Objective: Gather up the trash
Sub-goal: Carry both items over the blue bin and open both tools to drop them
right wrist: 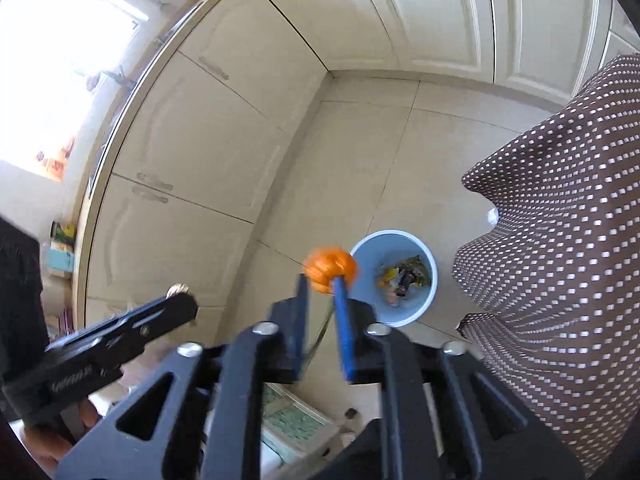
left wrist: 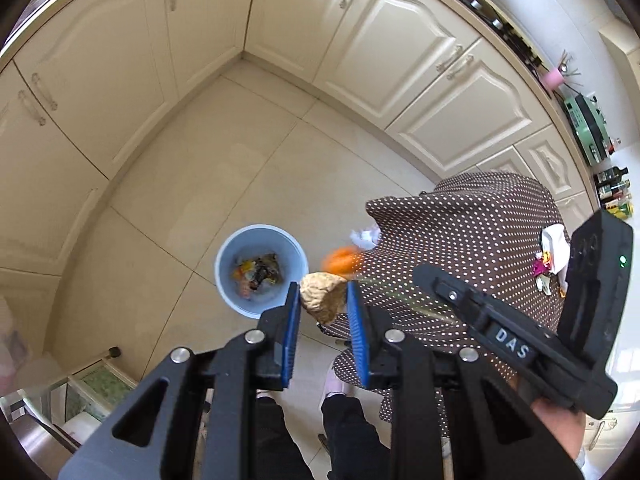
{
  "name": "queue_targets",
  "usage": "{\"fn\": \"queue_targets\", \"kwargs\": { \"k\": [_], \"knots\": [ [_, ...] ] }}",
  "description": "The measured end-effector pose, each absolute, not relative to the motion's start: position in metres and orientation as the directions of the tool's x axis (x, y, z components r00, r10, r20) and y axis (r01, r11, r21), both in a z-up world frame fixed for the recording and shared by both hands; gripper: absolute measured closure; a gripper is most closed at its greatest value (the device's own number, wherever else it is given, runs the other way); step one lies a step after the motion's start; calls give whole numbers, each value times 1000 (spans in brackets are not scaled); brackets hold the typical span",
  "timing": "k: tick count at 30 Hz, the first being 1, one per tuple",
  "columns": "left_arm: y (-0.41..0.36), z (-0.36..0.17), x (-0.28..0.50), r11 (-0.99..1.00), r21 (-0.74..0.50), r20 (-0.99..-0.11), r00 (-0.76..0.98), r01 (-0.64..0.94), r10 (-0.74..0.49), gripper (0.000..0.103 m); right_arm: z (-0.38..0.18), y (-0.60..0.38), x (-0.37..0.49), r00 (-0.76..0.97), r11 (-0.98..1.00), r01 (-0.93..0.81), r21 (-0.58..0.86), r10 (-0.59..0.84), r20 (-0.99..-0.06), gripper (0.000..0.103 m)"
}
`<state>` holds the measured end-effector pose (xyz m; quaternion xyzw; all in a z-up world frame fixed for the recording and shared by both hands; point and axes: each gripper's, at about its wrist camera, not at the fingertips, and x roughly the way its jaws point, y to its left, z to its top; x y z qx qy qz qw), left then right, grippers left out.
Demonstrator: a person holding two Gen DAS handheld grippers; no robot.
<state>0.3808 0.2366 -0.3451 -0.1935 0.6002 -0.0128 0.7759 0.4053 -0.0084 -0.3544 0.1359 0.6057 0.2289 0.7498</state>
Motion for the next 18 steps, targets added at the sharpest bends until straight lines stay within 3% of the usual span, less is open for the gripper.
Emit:
{"fn": "queue_targets", "kwargs": {
  "k": [1,10,18],
  "knots": [
    [242,-345,380,923,-319,-925,281,-214,-255,81,-353,-4,404,167,862,-186,472,501,-849,71],
    [251,-352,386,918,-336,-923,269,-211,-276,81,-347,17,400,186,883,-214,418,457,-870,71],
    [242,-354,400,923,-334,-925,254,-191,-282,80,-340,11,406,221,893,-193,407,444,-868,64]
  ]
}}
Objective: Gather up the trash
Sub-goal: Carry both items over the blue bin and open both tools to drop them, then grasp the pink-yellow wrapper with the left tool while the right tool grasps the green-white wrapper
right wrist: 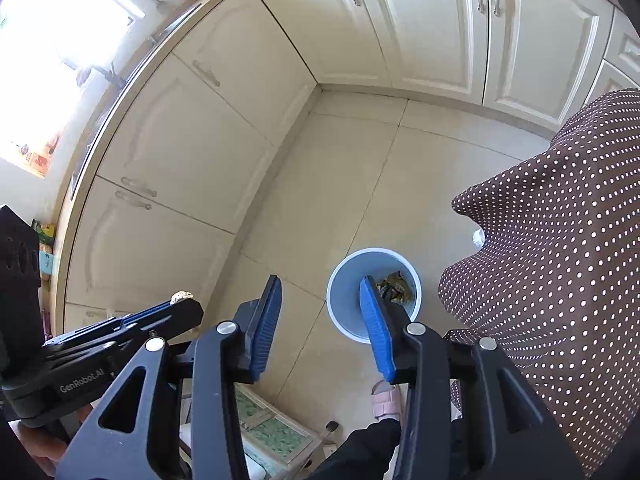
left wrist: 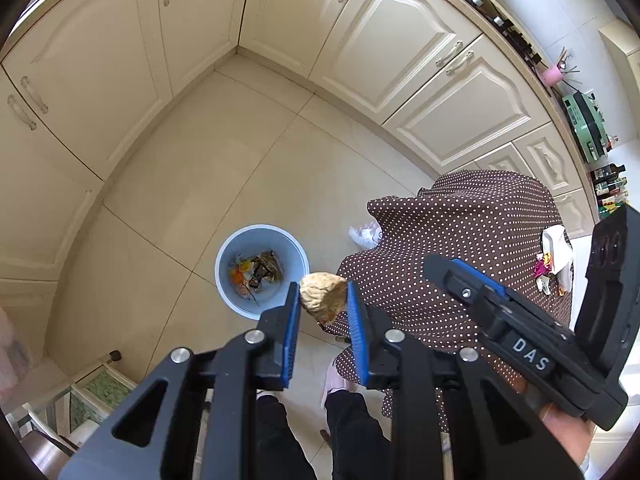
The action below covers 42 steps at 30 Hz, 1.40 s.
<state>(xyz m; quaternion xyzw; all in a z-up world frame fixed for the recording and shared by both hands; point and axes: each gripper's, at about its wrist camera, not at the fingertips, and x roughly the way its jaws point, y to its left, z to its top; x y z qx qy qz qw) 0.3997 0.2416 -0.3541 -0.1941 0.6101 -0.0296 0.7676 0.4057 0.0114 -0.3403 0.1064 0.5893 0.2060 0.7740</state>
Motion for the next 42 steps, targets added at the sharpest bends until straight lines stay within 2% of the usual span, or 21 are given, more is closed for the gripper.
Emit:
{"fn": "queue_targets", "kwargs": {
  "k": [11,12,13,15,24,30,42],
  "knots": [
    [224,-347,411,931,-321,-927,256,-172,-272,79,-333,-10,411,248,897,-160,411,440,-863,60],
    [223,-347,412,931,-321,-929,251,-176,-272,76,-333,-13,410,251,897,-158,412,440,-862,60],
    [222,-348,413,931,-316,-932,245,-184,-268,66,-332,-14,411,251,897,-156,413,441,-862,60],
    [220,-347,412,934,-301,-936,247,-194,-250,60,-332,-20,411,252,895,-152,419,445,-859,59],
    [182,-340,415,943,-283,-939,249,-176,-235,60,-326,-67,411,274,893,-126,433,451,-850,59],
    [120,-334,423,952,-286,-937,241,-112,-253,60,-322,-129,407,309,900,-71,431,431,-848,59],
    [-77,-337,448,938,-324,-922,178,125,-343,60,-317,-308,394,405,918,136,373,292,-866,58]
  ]
}}
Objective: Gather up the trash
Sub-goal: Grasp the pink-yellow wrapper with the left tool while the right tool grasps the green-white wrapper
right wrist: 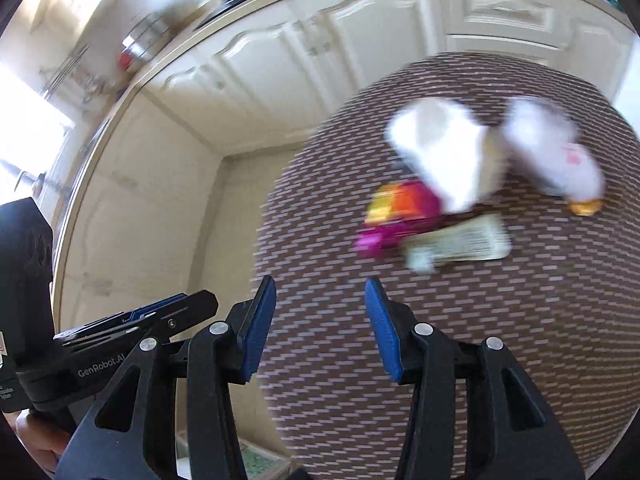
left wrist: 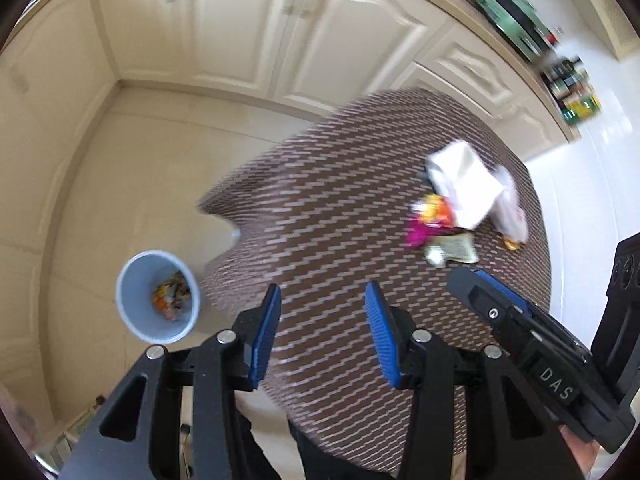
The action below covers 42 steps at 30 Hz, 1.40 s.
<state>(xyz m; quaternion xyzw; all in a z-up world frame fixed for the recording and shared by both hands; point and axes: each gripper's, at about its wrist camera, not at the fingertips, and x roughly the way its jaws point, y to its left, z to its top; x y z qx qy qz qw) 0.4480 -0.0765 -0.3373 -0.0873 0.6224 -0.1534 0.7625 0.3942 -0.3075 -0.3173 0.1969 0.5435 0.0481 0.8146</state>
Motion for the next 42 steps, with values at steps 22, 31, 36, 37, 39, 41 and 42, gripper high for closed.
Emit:
{"fn": "queue_targets", "kwargs": {
  "k": [22,31,36,37,39,41,42],
  "knots": [
    [-202,-389,492,924,-264,-937,154,277,-314,61,-361,-392,395,380,875,293,386,264,-886,55],
    [-177,-373,489,914,-297,-912,201,276,-357,79,-369,-370,400,374,852,314,419,295,-879,52],
    [-148,-361,484,920,-295,-906,231,259,-355,79,-378,-359,408,378,825,351,443,308,-873,48],
    [-141,-358,483,921,-293,-905,238,256,-354,79,-380,-357,412,382,824,365,434,292,-877,48],
    [-131,-356,481,923,-294,-903,245,249,-354,79,-382,-359,415,395,810,403,427,267,-879,48],
    [-121,-354,480,925,-290,-903,251,246,-350,79,-383,-361,421,407,793,444,417,236,-883,48],
    [-117,-353,479,926,-287,-903,253,245,-347,79,-384,-362,425,415,789,455,414,223,-882,48]
  ]
}}
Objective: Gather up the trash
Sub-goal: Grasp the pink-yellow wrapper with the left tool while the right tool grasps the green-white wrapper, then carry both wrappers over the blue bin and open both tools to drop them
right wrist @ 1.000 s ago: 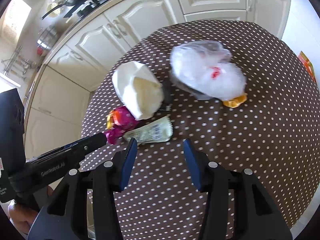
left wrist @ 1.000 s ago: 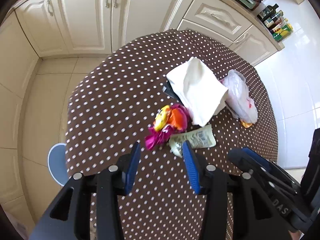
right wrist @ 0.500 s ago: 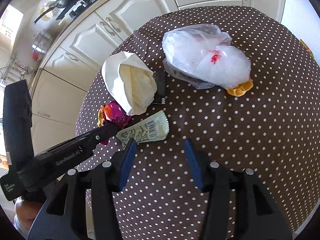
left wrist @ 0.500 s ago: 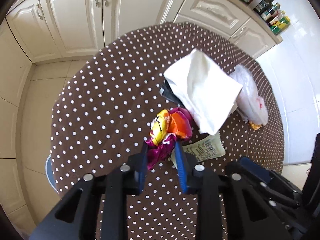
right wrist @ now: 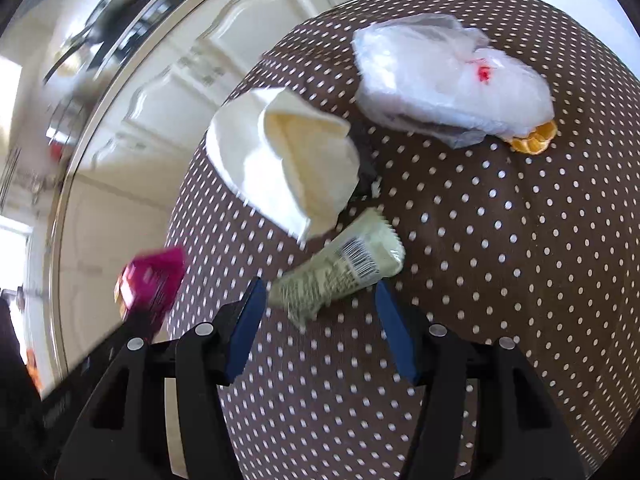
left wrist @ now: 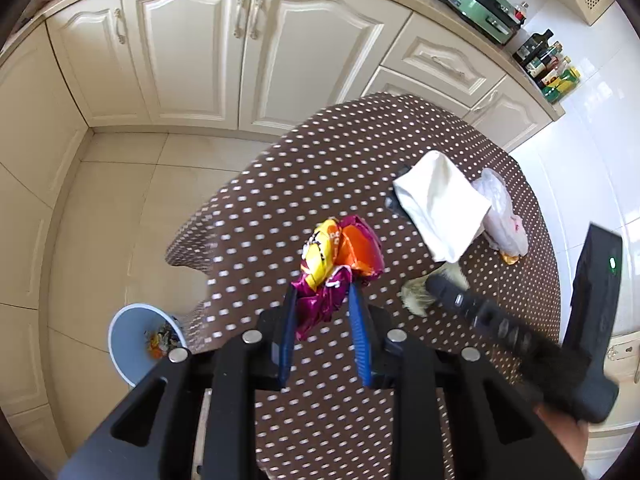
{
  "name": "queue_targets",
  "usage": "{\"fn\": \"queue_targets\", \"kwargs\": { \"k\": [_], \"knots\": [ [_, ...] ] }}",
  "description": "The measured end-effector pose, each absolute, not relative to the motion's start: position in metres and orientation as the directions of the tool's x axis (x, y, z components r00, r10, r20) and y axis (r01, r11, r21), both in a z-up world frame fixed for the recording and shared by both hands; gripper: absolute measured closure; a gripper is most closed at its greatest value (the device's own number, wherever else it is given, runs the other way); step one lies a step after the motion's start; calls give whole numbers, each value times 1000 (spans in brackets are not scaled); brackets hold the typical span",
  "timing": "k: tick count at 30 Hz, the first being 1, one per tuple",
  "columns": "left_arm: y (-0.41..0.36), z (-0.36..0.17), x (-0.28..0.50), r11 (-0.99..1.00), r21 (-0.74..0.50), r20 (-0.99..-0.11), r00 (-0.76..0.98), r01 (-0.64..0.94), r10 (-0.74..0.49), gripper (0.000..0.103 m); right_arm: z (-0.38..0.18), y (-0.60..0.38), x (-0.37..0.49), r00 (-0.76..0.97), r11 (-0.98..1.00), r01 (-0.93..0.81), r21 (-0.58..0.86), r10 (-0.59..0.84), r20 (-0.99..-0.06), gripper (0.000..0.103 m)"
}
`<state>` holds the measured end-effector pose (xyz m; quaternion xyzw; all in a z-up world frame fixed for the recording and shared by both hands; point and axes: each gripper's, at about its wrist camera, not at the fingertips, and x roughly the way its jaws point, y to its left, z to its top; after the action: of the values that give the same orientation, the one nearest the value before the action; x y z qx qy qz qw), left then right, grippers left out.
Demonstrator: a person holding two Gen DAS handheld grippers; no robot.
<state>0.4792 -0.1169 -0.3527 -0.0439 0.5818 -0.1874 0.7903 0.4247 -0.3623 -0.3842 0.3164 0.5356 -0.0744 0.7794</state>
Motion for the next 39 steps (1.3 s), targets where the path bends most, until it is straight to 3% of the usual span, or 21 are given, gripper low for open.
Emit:
{"fn": "queue_targets", "kwargs": {
  "k": [1,3,4,8,17,27,39],
  "knots": [
    [-111,-352,479,928,-283,-904,256,244,-343,79,-385,-362,427,415,794,458,400,207,-886,50],
    [-100,-352,477,929,-285,-904,257,237,-343,79,-383,-356,433,400,834,444,329,145,-905,69],
    [-95,-352,476,929,-288,-903,257,232,-344,79,-386,-354,434,388,837,436,330,157,-908,89],
    [-81,-350,472,927,-300,-900,253,226,-354,79,-382,-343,427,378,864,398,308,151,-913,98],
    [-30,-338,459,924,-327,-888,268,200,-373,79,-352,-271,405,398,904,246,350,235,-887,99],
    [84,-334,434,952,-299,-906,294,62,-303,79,-338,-141,409,356,908,31,417,380,-854,99],
    [199,-351,404,955,-269,-937,261,-122,-231,79,-339,-41,409,293,896,-116,428,443,-848,99]
  ]
}}
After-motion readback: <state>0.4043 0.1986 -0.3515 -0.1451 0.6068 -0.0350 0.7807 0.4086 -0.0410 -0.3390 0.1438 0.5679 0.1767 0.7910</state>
